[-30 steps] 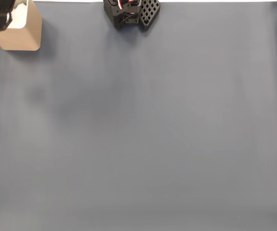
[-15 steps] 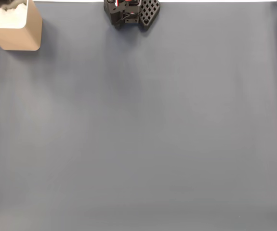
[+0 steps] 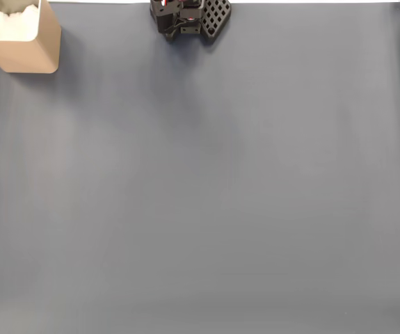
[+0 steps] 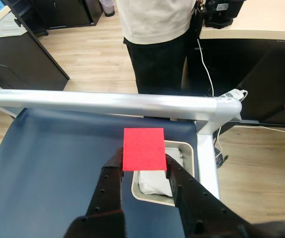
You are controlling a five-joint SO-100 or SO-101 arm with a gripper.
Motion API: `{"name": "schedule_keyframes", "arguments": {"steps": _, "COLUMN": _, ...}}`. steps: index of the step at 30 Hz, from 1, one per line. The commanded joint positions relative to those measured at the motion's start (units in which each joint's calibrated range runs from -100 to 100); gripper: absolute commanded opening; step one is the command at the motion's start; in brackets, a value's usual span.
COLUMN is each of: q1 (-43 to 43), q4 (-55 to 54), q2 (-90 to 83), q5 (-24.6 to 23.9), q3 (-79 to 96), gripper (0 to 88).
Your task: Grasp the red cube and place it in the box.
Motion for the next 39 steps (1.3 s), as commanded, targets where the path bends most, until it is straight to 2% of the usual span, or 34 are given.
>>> {"name": "schedule_keyframes", "arguments": {"steps": 1, "q1": 1.0, "q4": -2.2, "q2": -3.2, "q5": -0.2, "q3": 1.0, "gripper": 1.4}}
{"name": "schedule_keyframes", "arguments": {"steps": 39, "q1": 3.7, "q4": -12.4, "q2": -11.7, "q5": 1.8, "q3": 21.5, "gripper": 1.8}}
